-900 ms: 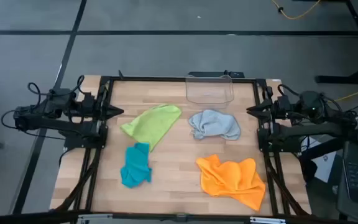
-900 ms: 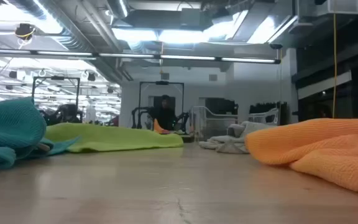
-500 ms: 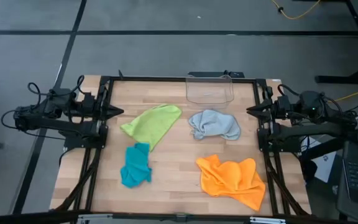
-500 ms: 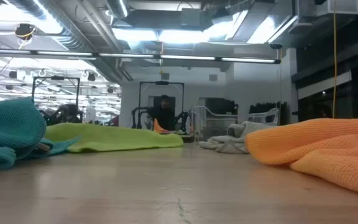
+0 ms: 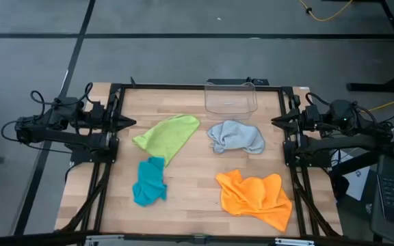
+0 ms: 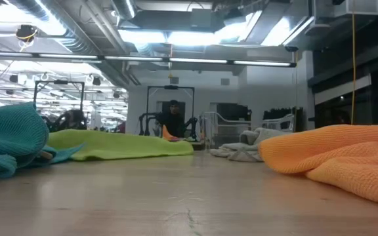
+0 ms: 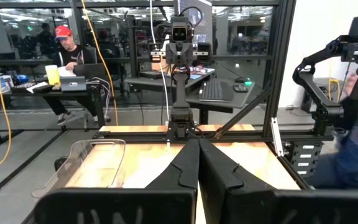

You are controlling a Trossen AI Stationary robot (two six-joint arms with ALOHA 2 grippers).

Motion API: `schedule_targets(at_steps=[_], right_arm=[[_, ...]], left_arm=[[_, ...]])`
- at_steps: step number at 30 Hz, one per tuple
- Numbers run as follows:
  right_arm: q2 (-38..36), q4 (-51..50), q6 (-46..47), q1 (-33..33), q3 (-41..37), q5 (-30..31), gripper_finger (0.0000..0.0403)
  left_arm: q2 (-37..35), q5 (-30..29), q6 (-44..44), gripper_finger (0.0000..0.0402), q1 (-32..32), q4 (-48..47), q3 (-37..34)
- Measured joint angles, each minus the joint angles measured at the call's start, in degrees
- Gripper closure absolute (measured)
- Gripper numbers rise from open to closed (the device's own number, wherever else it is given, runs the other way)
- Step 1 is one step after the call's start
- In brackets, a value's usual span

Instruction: Fold microfiber towels

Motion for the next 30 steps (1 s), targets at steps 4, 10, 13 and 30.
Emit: schedule_targets(at_steps=[4,10,13,30], right_arm=[[0.02,0.0,-0.01,0.01,0.0,0.0,0.0353],[0.02,0.39,0.0,0.0,0.0,0.0,0.0353],[0.02,2.52,-0.08,0.01,-0.02,0.01,0.0353],[0.7,12.3,-2.87,-0.03,0.0,0.56,0.0353]], left_arm=[[0.02,0.0,0.0,0.0401,0.0,0.0,0.01],[0.01,0.0,-0.01,0.0401,0.01,0.0,0.01],[0.0,0.0,-0.02,0.0401,0.02,0.02,0.02],[0.02,-0.15,1.85,0.0401,0.01,0.05,0.0]])
